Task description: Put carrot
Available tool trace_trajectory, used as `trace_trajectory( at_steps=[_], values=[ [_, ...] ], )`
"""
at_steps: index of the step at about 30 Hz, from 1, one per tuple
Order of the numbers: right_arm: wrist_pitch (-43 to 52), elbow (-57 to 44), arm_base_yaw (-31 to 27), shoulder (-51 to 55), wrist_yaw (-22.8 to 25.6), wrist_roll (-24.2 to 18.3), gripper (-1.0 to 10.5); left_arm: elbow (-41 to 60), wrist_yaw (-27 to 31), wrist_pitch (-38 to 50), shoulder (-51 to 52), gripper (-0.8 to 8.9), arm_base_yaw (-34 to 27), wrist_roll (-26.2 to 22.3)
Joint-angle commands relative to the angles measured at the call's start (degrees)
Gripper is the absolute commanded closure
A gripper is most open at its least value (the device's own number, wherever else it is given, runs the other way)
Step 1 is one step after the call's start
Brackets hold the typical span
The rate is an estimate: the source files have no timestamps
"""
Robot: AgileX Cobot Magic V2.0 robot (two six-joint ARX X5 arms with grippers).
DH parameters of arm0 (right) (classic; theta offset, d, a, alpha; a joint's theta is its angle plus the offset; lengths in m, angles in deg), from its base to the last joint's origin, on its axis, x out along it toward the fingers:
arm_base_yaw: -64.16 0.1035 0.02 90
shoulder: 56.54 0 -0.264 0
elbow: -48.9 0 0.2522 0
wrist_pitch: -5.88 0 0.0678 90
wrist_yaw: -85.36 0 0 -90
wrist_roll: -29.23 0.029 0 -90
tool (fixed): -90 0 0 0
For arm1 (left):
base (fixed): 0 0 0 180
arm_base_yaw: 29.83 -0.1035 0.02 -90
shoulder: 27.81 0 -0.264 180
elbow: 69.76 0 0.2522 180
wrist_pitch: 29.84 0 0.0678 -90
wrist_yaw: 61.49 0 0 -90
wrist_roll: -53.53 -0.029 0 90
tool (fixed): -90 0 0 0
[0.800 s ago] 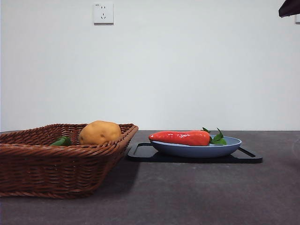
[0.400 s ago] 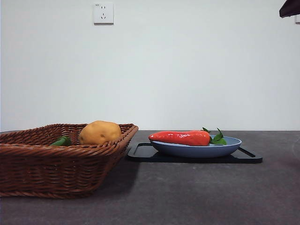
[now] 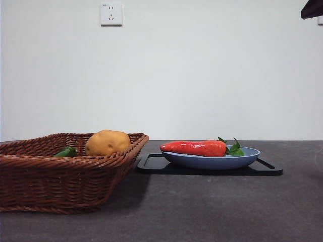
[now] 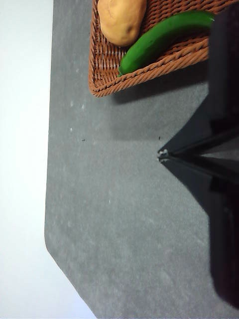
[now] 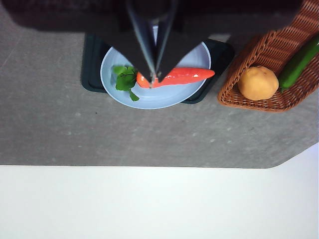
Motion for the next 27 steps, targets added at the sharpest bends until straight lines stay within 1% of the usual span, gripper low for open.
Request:
trace_trajectory(
  at_steps=[1, 21, 24, 27],
  values=[
    [0.68, 0.44, 0.35, -0.04, 0.22, 0.57, 9.4, 0.55, 0.15, 0.20, 0.24, 8.05, -0.11, 0.59],
    [0.68, 0.44, 0.33, -0.04, 0.39, 0.31, 9.4, 0.55, 0.15, 0.20, 0.24, 8.05, -0.11, 0.59],
    [0.33, 0.42, 0.31, 0.61, 4.55, -2.69, 9.4, 0.55, 0.15, 0.20, 0.24, 8.05, -0.11, 0.59],
    [0.26, 0.42, -0.13, 3.67, 9.62, -2.62, 9.4, 0.55, 0.15, 0.20, 0.24, 8.05, -0.11, 0.59]
  ],
)
